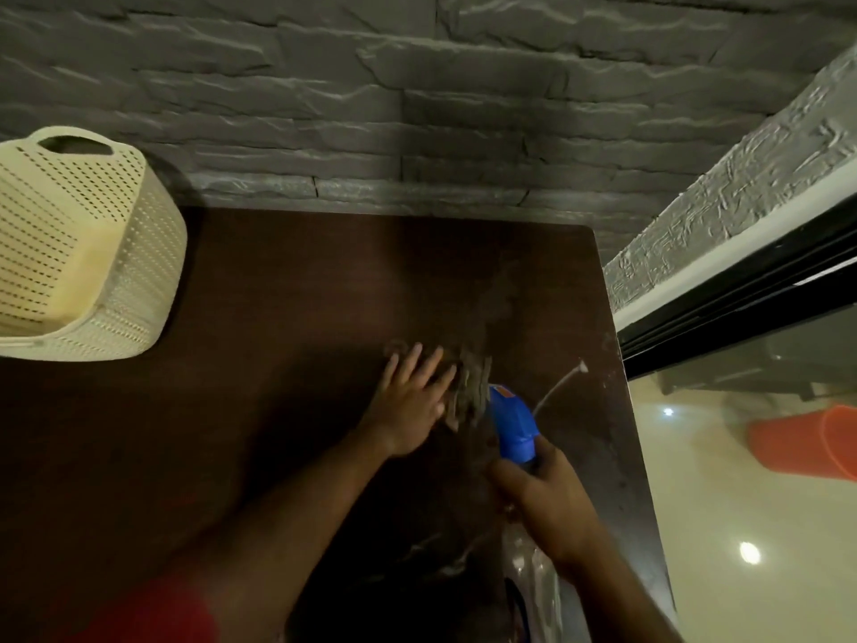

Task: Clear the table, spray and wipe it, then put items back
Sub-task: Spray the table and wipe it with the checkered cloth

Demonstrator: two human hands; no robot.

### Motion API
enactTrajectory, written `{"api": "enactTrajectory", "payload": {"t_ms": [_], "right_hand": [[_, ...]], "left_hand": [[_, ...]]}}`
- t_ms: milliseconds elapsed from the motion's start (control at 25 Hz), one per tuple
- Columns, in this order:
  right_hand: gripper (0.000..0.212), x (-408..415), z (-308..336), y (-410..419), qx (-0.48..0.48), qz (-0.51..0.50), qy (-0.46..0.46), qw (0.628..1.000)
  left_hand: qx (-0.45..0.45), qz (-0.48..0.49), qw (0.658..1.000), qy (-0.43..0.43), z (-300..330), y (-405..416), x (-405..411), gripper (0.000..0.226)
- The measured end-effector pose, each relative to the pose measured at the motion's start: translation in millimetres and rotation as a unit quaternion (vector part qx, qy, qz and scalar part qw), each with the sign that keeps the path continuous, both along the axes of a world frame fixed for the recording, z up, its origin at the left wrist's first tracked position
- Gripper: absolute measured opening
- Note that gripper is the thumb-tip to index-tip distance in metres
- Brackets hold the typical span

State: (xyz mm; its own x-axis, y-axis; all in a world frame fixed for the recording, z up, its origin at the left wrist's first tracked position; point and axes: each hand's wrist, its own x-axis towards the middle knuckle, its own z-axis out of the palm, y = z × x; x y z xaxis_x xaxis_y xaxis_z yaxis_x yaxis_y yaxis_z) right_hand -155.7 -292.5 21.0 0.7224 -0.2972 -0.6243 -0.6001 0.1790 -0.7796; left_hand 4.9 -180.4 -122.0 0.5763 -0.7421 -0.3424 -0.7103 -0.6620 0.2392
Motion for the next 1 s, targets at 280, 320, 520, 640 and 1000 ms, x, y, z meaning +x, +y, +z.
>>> {"api": "enactTrajectory", "payload": {"t_ms": [280, 320, 520, 640, 1000], "right_hand": [[0.035, 3.3, -1.7, 9.7, 0.012, -0.053, -0.006, 0.998], [0.036, 3.2, -0.2, 9.9, 0.014, -0.057, -0.005, 0.998], [0.029, 10.2, 6.5, 12.3, -0.003, -0.059, 0.008, 0.998], [0.028, 13.3, 2.6, 14.9, -0.032, -0.043, 0.014, 0.998], [0.015, 8.2, 11.7, 38.2, -0.021, -0.02, 0.023, 0.999]], "left_hand": [[0.016, 0.075, 0.997, 0.024, -6.7, -52.4, 60.9, 0.058], [0.006, 0.057, 0.998, 0.036, -5.3, -27.5, 28.4, 0.058], [-0.021, -0.026, 0.999, 0.019, -8.4, 62.6, -60.2, 0.061], [-0.023, 0.056, 0.998, 0.02, -5.0, -6.9, 46.5, 0.058], [-0.027, -0.07, 0.997, 0.009, -6.5, 47.8, -41.6, 0.063]]}}
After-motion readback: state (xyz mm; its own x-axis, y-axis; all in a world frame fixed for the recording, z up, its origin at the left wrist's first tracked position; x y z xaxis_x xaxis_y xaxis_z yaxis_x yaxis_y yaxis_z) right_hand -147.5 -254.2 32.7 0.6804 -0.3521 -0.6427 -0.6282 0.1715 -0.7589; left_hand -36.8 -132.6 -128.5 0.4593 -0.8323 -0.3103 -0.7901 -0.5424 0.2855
